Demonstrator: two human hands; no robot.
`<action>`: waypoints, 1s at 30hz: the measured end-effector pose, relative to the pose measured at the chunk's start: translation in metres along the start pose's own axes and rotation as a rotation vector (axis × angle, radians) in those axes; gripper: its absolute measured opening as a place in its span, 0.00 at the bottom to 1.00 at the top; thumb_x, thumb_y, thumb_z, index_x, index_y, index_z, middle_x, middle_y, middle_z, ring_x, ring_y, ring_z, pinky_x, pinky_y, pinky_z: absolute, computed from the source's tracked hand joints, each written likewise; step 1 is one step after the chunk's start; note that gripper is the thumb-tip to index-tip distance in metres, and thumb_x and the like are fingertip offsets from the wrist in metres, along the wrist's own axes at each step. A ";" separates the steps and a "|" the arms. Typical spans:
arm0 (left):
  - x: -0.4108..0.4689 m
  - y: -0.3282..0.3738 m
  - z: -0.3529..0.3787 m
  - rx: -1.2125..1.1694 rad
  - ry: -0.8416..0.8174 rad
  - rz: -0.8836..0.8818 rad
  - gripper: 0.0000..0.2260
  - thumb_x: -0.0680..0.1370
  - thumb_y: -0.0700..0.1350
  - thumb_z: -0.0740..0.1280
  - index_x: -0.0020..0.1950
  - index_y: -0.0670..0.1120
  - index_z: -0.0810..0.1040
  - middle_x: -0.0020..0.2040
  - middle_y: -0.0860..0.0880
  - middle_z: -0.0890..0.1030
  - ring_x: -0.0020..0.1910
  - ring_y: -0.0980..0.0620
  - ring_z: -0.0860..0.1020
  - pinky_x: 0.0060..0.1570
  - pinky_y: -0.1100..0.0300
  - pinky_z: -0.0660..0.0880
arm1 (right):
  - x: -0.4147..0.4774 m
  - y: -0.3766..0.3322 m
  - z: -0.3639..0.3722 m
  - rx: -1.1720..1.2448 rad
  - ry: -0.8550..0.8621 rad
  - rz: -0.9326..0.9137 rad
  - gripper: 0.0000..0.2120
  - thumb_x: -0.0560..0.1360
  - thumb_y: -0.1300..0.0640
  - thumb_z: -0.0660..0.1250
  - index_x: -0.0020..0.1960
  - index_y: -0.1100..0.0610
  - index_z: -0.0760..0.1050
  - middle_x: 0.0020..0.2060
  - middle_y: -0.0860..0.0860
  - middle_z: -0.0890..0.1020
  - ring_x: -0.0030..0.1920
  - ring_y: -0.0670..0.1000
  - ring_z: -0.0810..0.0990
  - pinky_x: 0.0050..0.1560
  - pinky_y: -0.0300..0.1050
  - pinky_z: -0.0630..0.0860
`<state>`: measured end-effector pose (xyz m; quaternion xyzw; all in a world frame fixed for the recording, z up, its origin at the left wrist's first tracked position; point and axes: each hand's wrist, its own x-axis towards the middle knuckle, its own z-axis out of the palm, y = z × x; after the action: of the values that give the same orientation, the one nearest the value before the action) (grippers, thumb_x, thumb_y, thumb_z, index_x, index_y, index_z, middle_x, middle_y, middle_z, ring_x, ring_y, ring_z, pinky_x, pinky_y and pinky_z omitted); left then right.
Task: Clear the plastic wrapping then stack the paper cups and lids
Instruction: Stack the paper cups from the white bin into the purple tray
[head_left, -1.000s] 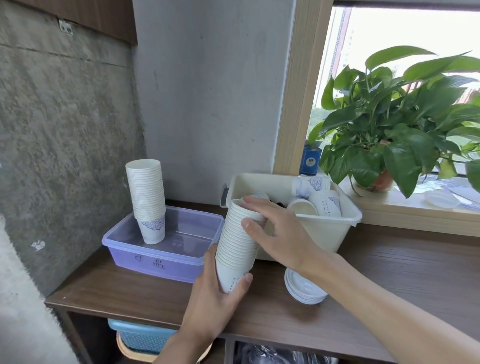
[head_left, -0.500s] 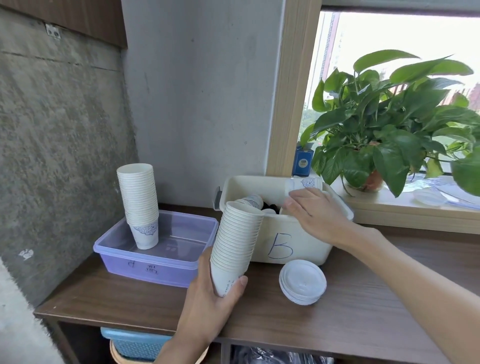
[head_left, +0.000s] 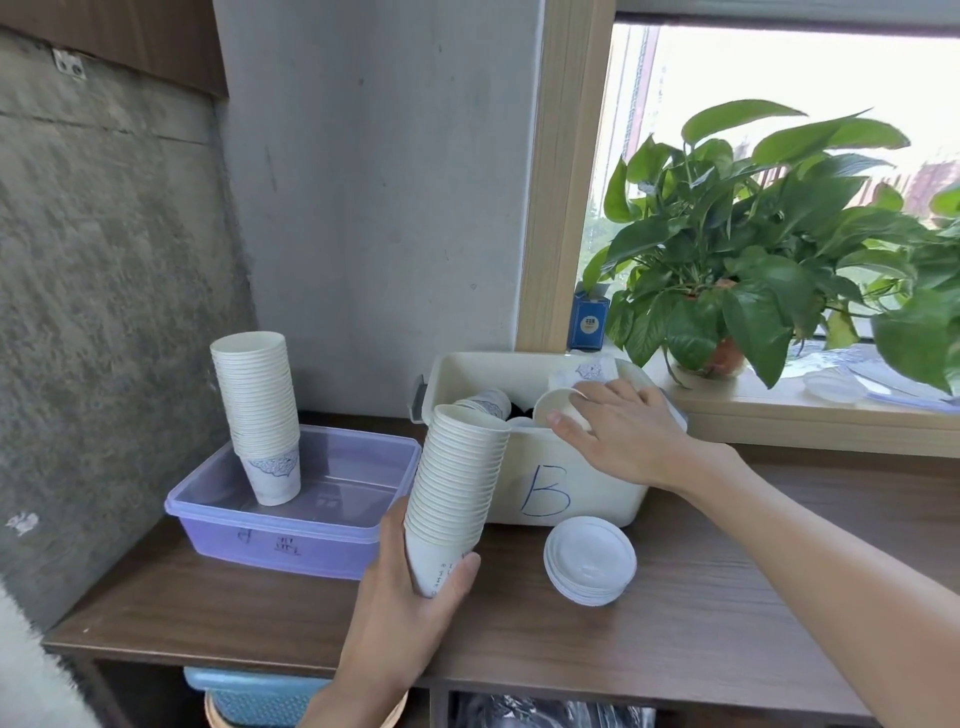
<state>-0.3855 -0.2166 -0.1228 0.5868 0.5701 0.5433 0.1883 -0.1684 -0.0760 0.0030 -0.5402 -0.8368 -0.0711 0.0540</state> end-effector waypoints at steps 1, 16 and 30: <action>0.000 0.000 0.000 -0.003 -0.002 -0.005 0.28 0.72 0.52 0.74 0.59 0.74 0.61 0.55 0.72 0.74 0.54 0.66 0.76 0.45 0.75 0.70 | 0.000 0.000 0.000 0.003 0.006 0.006 0.40 0.73 0.30 0.35 0.73 0.51 0.62 0.76 0.46 0.57 0.74 0.52 0.56 0.68 0.55 0.56; 0.000 0.002 -0.001 -0.026 -0.020 -0.010 0.26 0.70 0.62 0.70 0.60 0.77 0.58 0.54 0.69 0.75 0.53 0.64 0.77 0.45 0.73 0.72 | -0.009 -0.028 -0.027 1.093 0.606 -0.081 0.20 0.71 0.55 0.75 0.60 0.55 0.74 0.56 0.46 0.72 0.54 0.51 0.77 0.55 0.45 0.77; -0.003 0.001 -0.003 -0.030 -0.032 0.006 0.28 0.72 0.59 0.72 0.63 0.72 0.58 0.54 0.68 0.76 0.52 0.62 0.78 0.46 0.68 0.72 | -0.034 -0.081 -0.039 1.093 0.138 -0.157 0.31 0.70 0.36 0.58 0.69 0.49 0.70 0.65 0.45 0.75 0.63 0.43 0.73 0.65 0.41 0.71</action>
<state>-0.3868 -0.2207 -0.1221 0.5940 0.5572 0.5430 0.2046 -0.2283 -0.1460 0.0309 -0.3635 -0.7842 0.3344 0.3756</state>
